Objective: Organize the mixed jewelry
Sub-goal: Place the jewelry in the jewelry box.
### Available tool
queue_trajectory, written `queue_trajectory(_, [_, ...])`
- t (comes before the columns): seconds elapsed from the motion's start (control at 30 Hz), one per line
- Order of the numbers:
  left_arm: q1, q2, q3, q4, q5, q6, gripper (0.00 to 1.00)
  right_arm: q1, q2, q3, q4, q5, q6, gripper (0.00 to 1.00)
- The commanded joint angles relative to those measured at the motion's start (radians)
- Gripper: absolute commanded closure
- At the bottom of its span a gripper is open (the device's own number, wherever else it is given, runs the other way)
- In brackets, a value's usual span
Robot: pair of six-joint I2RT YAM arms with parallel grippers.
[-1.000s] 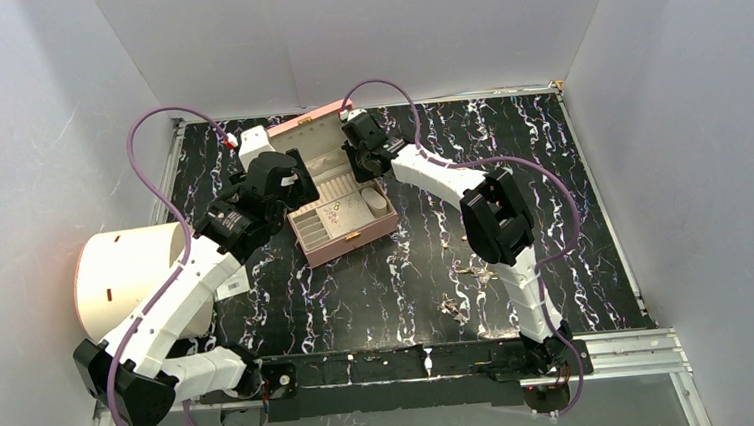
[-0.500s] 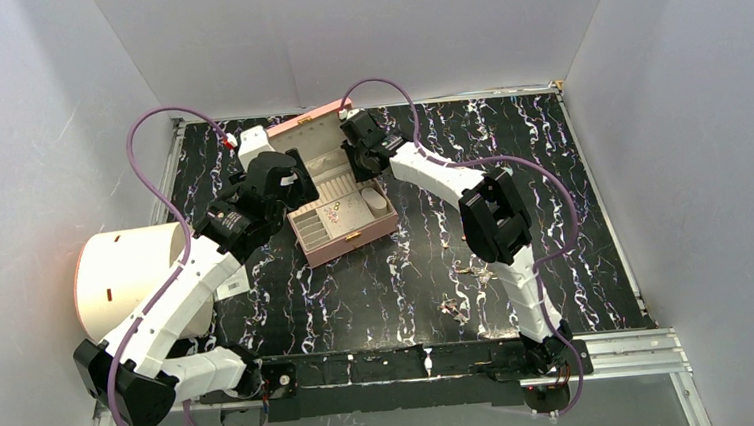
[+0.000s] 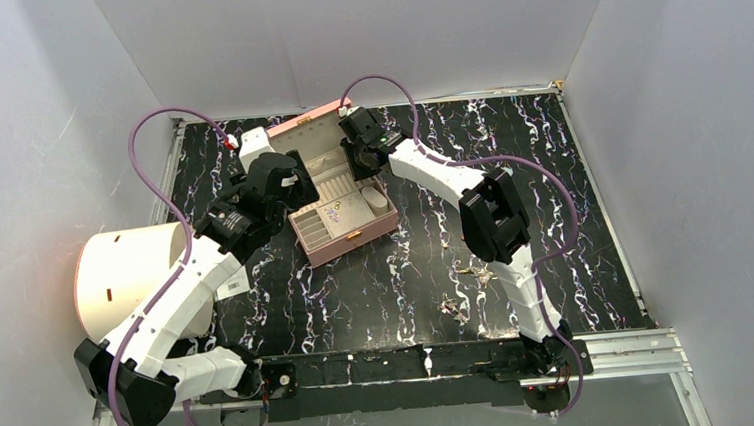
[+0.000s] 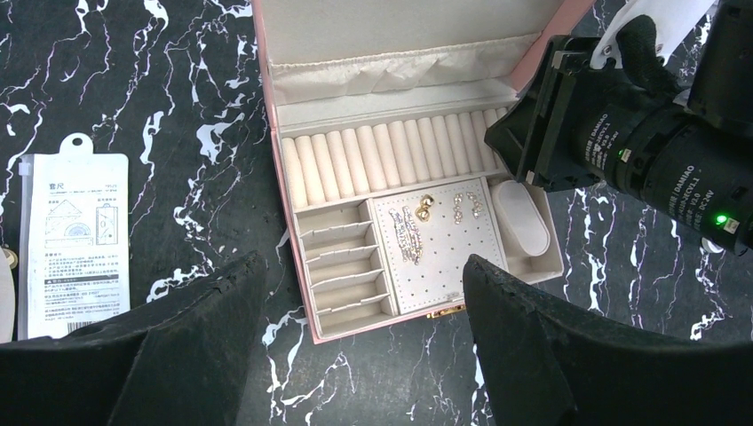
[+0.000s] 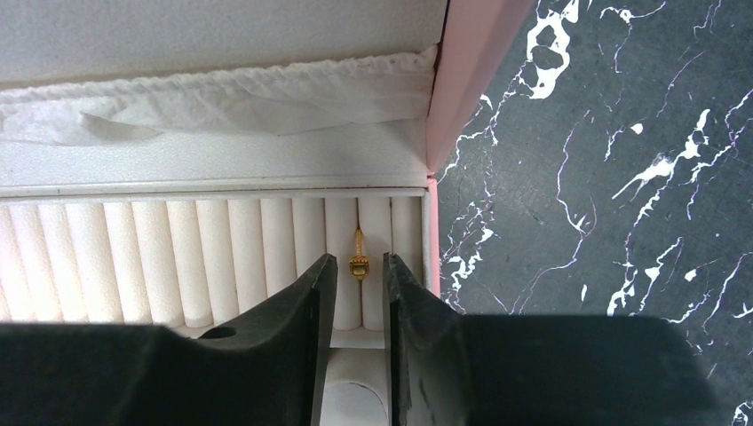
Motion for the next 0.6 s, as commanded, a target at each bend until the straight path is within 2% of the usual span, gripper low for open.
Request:
queue_trajectory(0.0, [0.007, -0.015, -0.005, 0.011, -0.006, -0.005, 0.21, -0.004, -0.039, 0.009, 0.033, -0.002, 0.001, 0.68])
queue_trajectory(0.57, [0.009, -0.012, 0.000, 0.011, -0.008, -0.003, 0.22, -0.004, 0.007, -0.022, 0.070, 0.002, -0.024, 0.85])
